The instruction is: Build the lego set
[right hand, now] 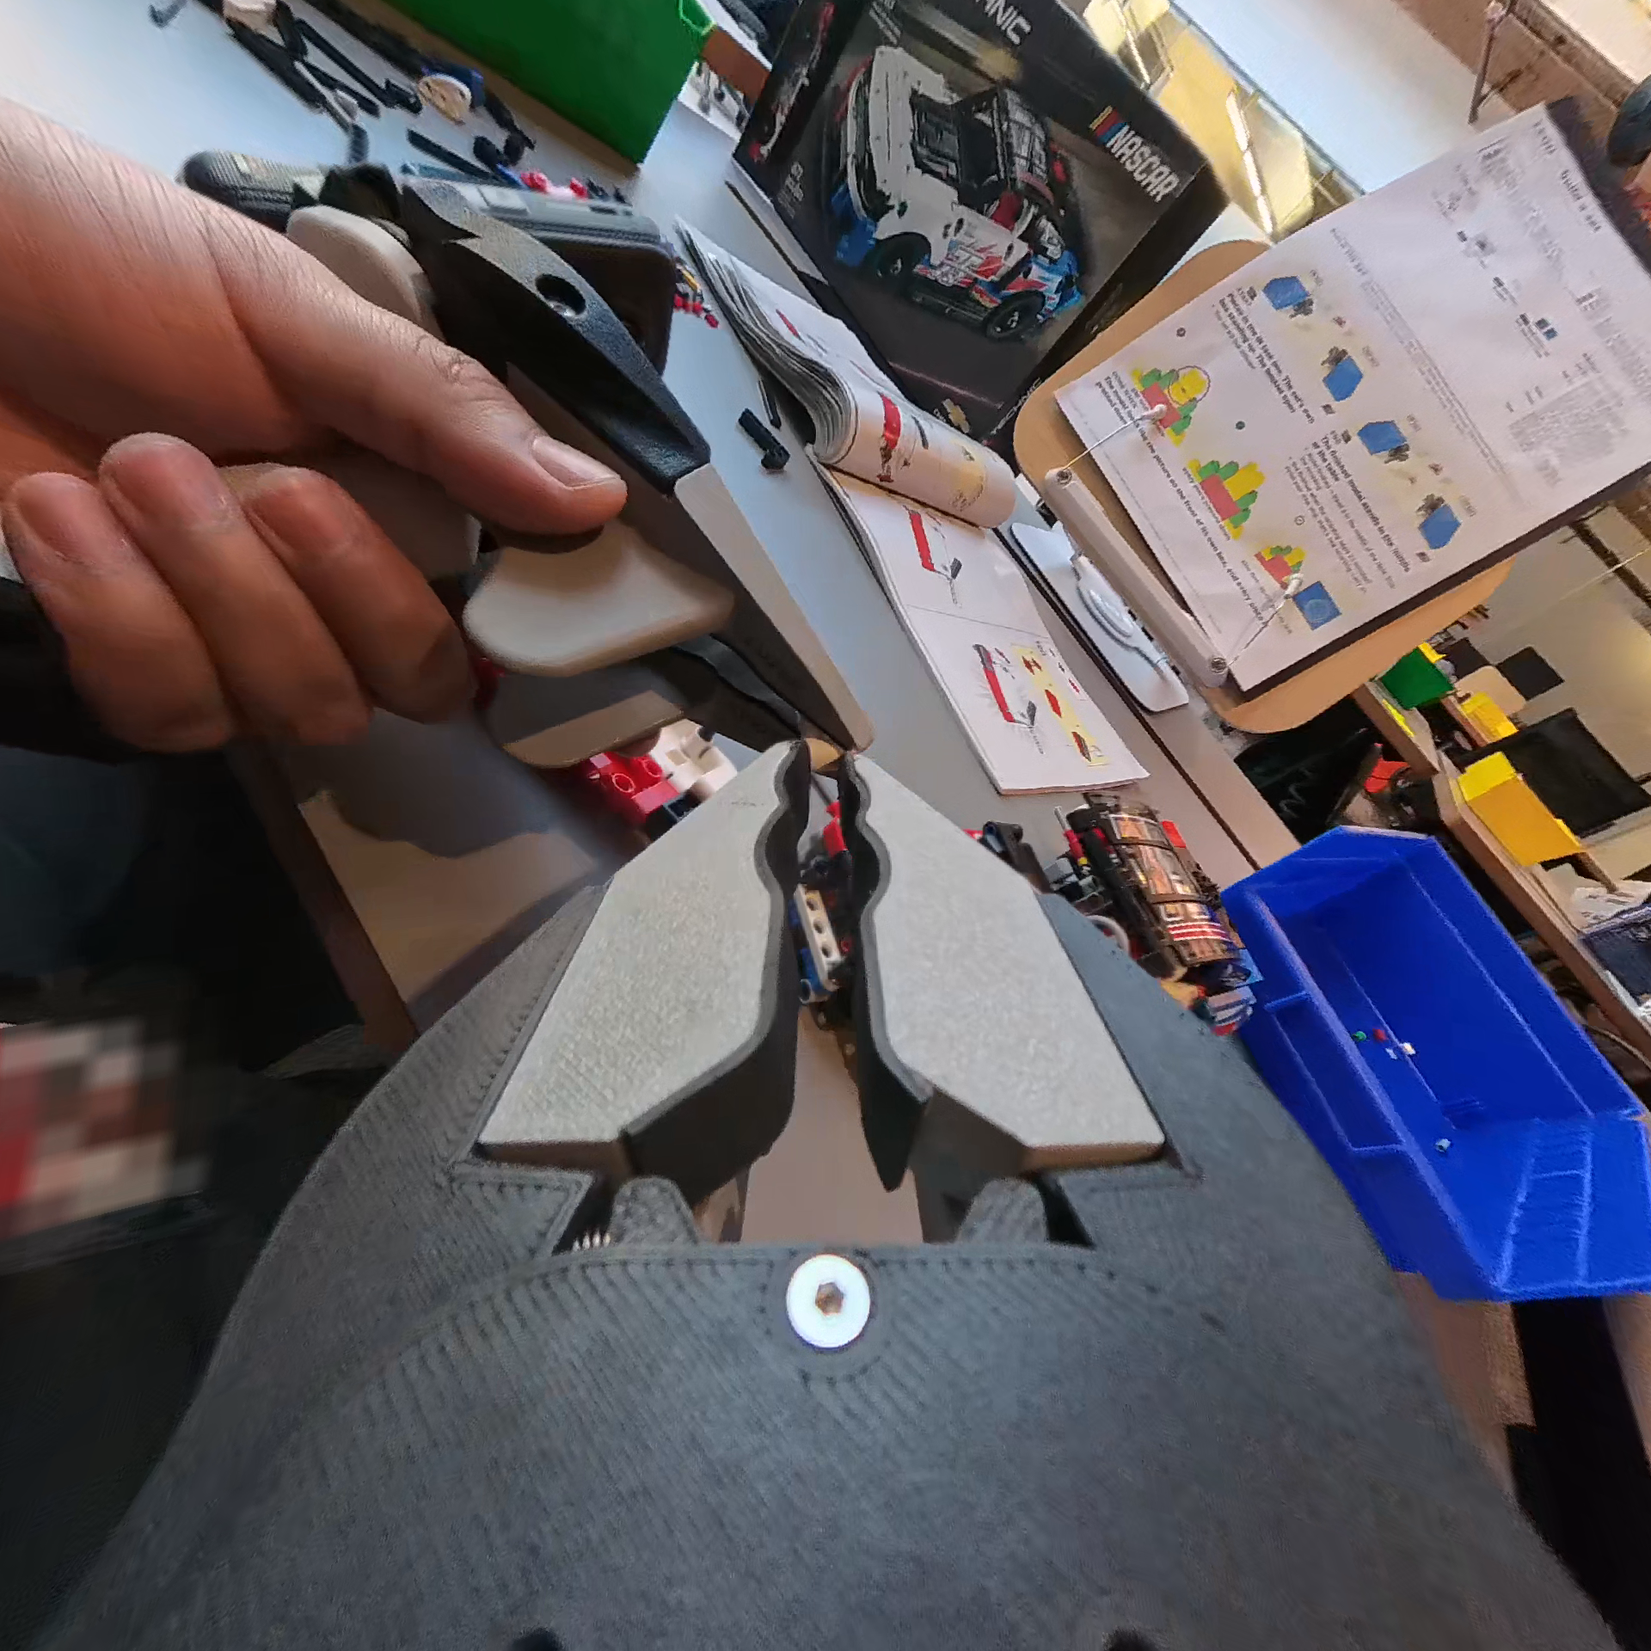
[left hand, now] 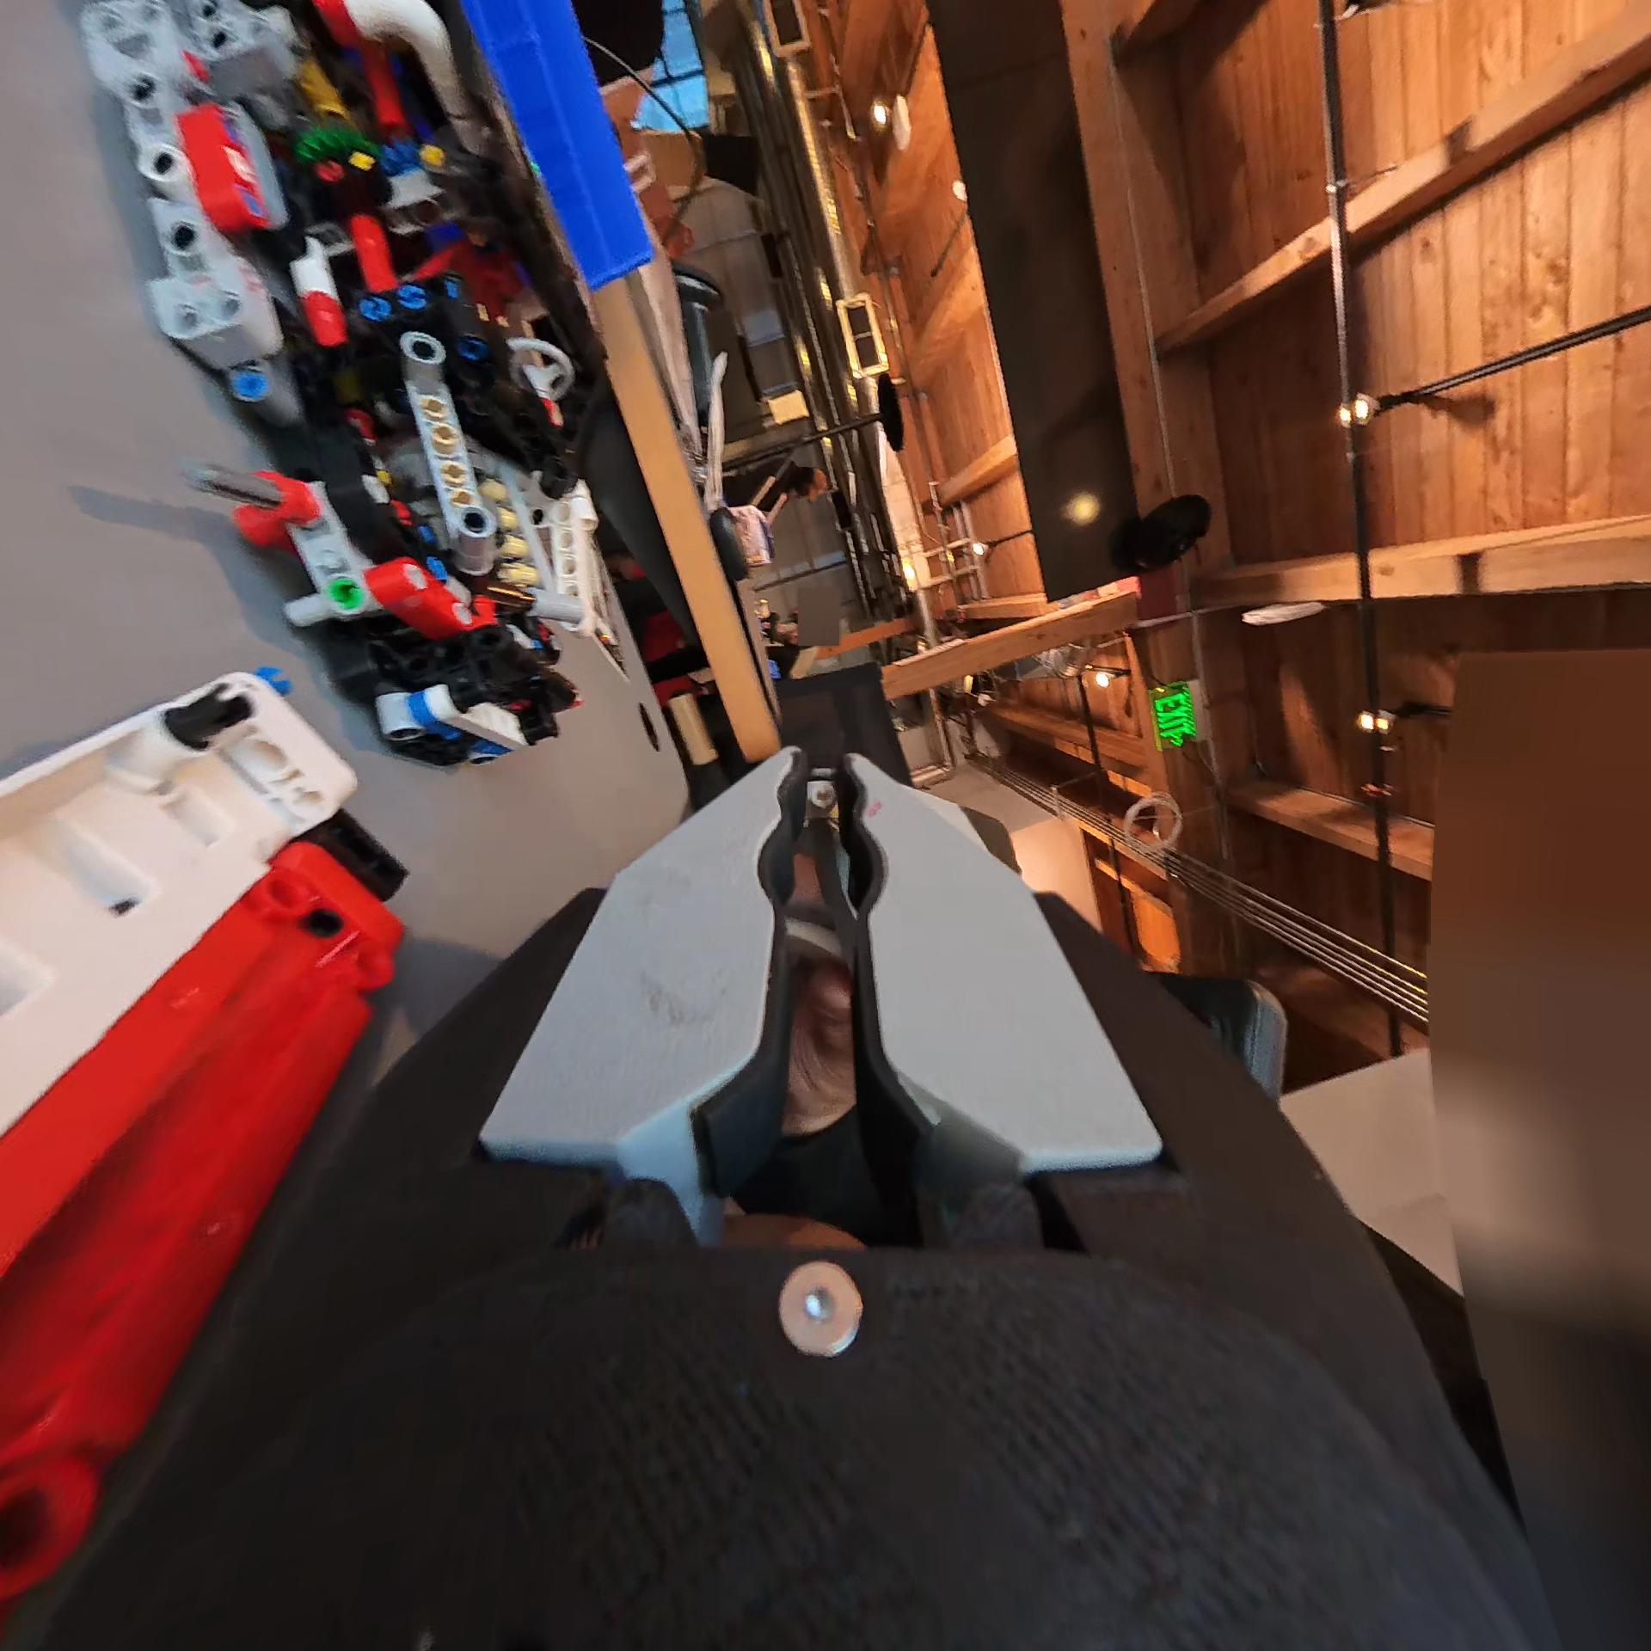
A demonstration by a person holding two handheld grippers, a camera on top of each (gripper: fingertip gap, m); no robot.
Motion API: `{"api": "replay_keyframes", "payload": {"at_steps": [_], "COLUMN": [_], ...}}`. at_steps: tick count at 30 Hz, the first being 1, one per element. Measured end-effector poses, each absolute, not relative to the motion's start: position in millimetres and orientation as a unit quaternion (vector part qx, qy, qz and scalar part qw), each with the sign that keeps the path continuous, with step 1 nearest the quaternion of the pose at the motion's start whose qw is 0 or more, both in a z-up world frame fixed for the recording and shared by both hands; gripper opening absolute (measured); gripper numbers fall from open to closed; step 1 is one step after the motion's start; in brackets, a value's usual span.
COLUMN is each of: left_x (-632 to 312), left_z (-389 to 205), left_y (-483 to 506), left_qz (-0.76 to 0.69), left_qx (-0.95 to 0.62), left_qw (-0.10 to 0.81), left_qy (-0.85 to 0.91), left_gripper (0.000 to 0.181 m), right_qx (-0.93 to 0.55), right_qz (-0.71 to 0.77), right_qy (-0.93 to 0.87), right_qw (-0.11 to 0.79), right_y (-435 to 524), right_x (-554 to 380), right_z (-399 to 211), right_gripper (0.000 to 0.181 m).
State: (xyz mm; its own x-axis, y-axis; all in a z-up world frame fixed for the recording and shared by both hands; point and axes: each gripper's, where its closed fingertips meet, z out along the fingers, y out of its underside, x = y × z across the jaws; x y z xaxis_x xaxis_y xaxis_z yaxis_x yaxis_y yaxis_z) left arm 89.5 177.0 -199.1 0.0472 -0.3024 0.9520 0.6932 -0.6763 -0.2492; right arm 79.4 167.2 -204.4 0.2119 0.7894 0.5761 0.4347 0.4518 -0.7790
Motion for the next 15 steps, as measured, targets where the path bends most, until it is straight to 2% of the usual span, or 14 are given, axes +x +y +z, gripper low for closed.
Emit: {"api": "replay_keyframes", "payload": {"at_steps": [10, 12, 15], "left_x": [88.4, 88.6, 82.9], "left_z": [-204.4, -203.8, -197.4], "left_y": [177.6, 177.6, 178.0], "left_qz": [-0.659, -0.661, -0.627], "left_qx": [-0.637, -0.639, -0.662], "left_qw": [0.371, 0.367, 0.4], "left_qy": [-0.147, -0.141, -0.093], "left_gripper": [0.012, 0.02, 0.019], "right_qx": [-0.488, -0.487, -0.476], "right_qz": [0.145, 0.135, 0.116], "right_qy": [-0.62, -0.625, -0.634], "right_qw": [0.598, 0.596, 0.598], "right_y": [168.8, 170.7, 172.8], "right_x": [78.4, 81.0, 87.1], "right_z": [-213.5, -217.1, -219.5], "right_gripper": [0.003, 0.003, 0.003]}}
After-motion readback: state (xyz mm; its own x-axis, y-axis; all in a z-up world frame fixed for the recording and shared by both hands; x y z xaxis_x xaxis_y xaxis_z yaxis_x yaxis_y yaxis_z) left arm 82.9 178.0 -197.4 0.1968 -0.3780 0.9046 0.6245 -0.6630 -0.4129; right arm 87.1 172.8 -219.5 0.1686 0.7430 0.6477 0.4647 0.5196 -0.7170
